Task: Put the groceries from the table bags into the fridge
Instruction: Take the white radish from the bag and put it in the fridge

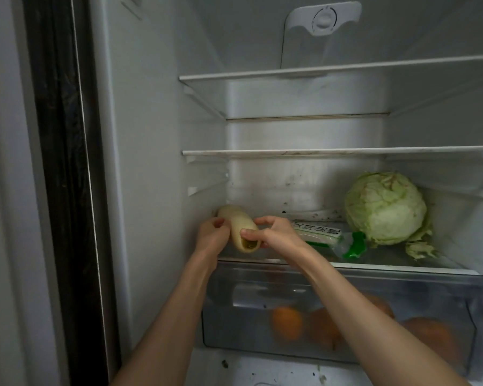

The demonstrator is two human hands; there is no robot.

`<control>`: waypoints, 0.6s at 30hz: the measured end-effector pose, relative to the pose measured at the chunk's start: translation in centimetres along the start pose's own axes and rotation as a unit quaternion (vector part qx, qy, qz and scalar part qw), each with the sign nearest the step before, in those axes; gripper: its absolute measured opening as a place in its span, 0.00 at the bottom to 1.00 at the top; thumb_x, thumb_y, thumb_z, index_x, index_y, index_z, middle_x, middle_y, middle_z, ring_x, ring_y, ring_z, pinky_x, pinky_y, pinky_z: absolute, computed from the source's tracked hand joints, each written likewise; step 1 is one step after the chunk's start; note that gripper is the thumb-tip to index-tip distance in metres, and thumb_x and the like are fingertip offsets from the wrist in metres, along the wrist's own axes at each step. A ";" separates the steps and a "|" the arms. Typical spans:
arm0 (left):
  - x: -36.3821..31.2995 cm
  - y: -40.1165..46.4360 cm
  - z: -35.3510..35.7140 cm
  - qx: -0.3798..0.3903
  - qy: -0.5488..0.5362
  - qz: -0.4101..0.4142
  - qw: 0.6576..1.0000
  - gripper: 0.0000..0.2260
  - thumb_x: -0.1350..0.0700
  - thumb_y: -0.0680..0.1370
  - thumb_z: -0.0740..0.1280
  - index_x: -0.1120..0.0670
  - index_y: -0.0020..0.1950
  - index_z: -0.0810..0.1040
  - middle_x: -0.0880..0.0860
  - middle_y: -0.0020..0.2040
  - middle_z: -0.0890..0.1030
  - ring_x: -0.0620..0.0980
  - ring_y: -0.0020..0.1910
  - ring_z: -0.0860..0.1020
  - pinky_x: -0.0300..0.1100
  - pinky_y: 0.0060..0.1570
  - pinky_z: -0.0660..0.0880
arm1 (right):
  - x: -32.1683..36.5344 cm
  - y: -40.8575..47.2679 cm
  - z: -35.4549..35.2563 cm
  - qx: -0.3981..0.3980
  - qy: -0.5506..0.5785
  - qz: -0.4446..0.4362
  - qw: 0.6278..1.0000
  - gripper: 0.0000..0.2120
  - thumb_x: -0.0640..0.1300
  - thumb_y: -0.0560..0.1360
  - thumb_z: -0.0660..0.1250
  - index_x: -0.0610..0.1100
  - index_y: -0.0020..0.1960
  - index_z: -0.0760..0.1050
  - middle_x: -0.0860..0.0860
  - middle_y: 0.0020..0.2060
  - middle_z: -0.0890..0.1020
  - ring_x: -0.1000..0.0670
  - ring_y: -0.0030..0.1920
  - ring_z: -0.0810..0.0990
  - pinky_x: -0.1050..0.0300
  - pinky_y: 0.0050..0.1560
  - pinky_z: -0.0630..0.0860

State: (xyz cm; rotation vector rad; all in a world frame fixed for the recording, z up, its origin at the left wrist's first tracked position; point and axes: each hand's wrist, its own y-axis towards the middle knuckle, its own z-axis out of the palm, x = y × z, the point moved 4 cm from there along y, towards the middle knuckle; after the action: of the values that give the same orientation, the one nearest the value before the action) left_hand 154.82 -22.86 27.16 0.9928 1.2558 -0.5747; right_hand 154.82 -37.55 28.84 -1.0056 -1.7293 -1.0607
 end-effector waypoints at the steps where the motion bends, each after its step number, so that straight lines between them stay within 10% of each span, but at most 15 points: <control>1: 0.1 -0.1 -0.1 0.002 0.004 0.003 1.000 0.15 0.61 0.78 0.63 0.64 0.63 0.74 0.60 0.59 0.78 0.55 0.57 0.77 0.45 0.59 0.72 | -0.1 0.2 0.2 -0.012 -0.005 0.000 1.000 0.27 0.45 0.65 0.77 0.41 0.61 0.73 0.44 0.52 0.81 0.48 0.52 0.80 0.53 0.56 0.77; 6: 0.0 -0.7 -0.7 0.007 0.011 0.005 1.000 0.16 0.61 0.78 0.63 0.64 0.65 0.73 0.60 0.60 0.78 0.56 0.59 0.76 0.46 0.61 0.72 | 0.1 0.7 1.1 -0.024 -0.019 -0.021 0.999 0.31 0.46 0.63 0.78 0.37 0.63 0.74 0.44 0.55 0.81 0.48 0.55 0.79 0.53 0.61 0.75; 12: -0.3 -2.5 -1.0 0.022 0.023 0.035 0.999 0.08 0.62 0.79 0.59 0.57 0.51 0.78 0.54 0.47 0.79 0.50 0.48 0.76 0.34 0.39 0.72 | 0.2 0.4 1.1 0.027 -0.041 -0.022 0.999 0.15 0.45 0.75 0.67 0.38 0.58 0.78 0.44 0.52 0.82 0.48 0.54 0.80 0.53 0.63 0.73; 18: -1.4 -2.6 -0.7 0.025 0.089 0.076 0.993 0.13 0.64 0.80 0.55 0.64 0.56 0.77 0.55 0.46 0.77 0.48 0.46 0.73 0.25 0.30 0.67 | 0.1 0.6 1.7 0.039 -0.130 -0.020 0.991 0.10 0.42 0.78 0.59 0.43 0.49 0.80 0.48 0.41 0.81 0.53 0.43 0.77 0.61 0.49 0.72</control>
State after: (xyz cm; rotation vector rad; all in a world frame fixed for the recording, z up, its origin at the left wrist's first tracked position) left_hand 151.97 -23.71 27.75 1.1922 1.3128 -0.4074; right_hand 154.92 -35.72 28.58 -1.1024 -1.9918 -0.9101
